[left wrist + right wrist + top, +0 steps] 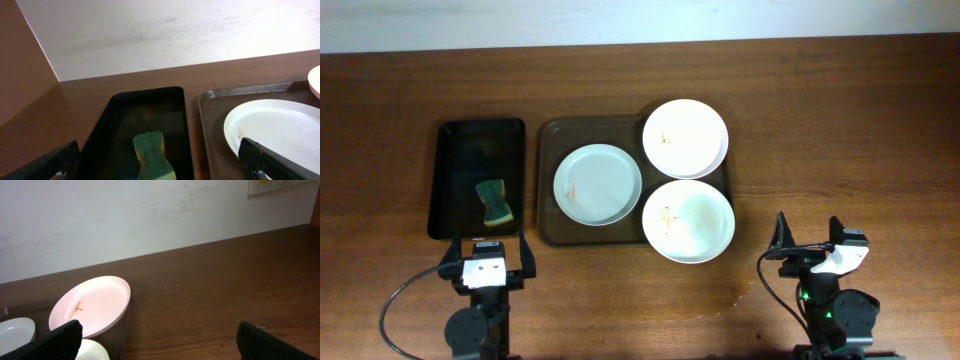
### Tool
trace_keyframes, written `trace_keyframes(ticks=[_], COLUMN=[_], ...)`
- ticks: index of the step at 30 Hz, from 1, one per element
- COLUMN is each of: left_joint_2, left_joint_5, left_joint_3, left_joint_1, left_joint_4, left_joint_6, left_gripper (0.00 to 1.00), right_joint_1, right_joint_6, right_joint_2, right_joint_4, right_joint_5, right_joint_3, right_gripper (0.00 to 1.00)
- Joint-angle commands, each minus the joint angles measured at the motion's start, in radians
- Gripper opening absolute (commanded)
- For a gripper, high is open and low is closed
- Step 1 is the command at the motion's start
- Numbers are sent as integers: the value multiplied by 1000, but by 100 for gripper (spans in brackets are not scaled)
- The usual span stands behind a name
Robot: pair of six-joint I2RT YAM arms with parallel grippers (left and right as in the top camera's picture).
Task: Clean dirty plates on tray and stack at the side
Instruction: 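Move the left gripper toward the green-and-yellow sponge in the black tray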
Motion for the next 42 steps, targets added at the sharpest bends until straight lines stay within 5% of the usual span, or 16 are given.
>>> trace_keyframes(ticks=[1,36,42], left_joint_2=[-6,-6,-5], left_joint_5=[12,-4,86], left_joint_3=[-6,-5,31], left_joint_1=[0,0,0], left_joint_4=[-1,12,75], left_joint_6=[19,19,7], left_gripper=[99,99,99], right_joint_1=[3,3,3], right_joint_6=[-8,-8,-8], right_joint_2=[-4,-4,-4], right_joint_4=[-2,6,3], right_joint_5=[-2,-11,-25], right_joint_3=[-7,-6,72], right_gripper=[98,99,98])
